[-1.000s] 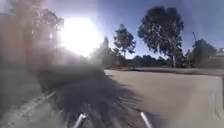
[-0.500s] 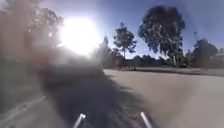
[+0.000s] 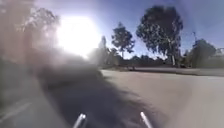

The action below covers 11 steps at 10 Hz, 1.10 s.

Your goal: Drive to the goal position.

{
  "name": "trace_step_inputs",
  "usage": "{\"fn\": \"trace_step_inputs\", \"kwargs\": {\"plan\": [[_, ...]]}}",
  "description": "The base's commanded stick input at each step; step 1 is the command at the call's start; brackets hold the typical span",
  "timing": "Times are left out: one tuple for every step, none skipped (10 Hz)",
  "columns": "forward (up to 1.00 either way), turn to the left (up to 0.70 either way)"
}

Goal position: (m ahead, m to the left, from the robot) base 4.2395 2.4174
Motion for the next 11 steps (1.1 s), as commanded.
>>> {"fn": "trace_step_inputs", "kwargs": {"plan": [[0.95, 0.0], [0.95, 0.0], [0.96, 0.0], [0.96, -0.05], [0.95, -0.1], [0.95, -0.16], [0.95, -0.22], [0.95, -0.29], [0.95, -0.35], [0.95, -0.3], [0.95, -0.16]]}}
